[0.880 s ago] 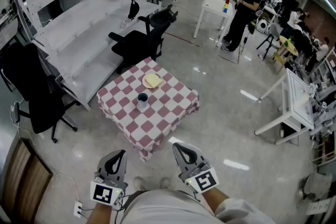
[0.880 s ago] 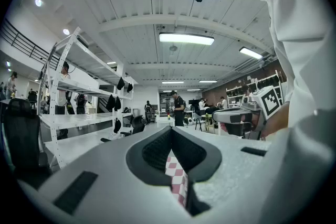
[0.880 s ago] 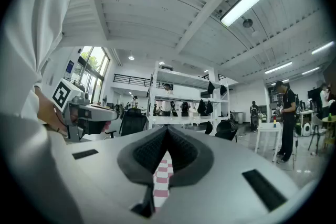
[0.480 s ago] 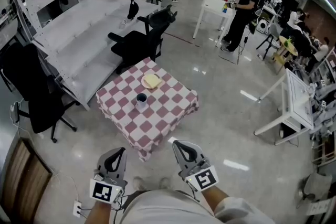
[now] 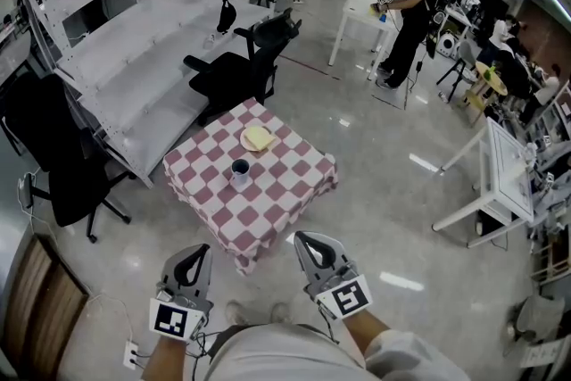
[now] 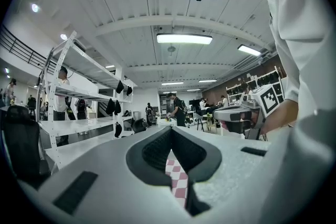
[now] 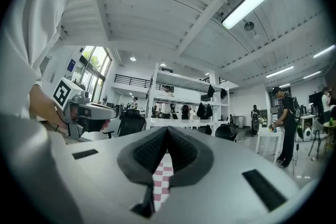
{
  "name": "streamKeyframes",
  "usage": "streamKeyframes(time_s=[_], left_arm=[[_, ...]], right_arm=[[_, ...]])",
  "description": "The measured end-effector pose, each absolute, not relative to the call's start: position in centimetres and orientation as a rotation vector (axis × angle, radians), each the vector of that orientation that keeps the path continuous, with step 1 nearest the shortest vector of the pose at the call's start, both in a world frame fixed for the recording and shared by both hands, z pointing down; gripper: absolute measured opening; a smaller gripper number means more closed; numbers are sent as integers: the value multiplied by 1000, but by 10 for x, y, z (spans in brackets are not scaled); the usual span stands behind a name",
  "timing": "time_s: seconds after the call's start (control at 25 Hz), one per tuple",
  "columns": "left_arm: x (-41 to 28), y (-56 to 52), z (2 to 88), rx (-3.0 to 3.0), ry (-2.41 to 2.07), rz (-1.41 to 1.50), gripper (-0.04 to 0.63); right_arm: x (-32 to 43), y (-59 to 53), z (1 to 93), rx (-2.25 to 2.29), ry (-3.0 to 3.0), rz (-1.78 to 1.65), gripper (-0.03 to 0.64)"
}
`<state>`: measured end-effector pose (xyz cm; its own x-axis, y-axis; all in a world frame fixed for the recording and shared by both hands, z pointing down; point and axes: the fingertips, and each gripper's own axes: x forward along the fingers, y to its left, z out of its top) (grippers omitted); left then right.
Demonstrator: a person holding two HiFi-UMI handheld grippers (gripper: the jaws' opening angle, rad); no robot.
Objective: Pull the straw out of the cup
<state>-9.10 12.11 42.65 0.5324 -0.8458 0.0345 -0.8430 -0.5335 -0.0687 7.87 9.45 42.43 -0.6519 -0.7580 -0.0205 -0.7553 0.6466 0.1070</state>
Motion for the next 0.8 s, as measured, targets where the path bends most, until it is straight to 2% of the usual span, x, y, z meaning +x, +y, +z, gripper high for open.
streamKeyframes(time_s=[0.8], left_arm=[[-63, 103, 429, -2656, 1555, -107, 3]], right_arm=[[93, 76, 431, 1178, -2889, -163, 3]])
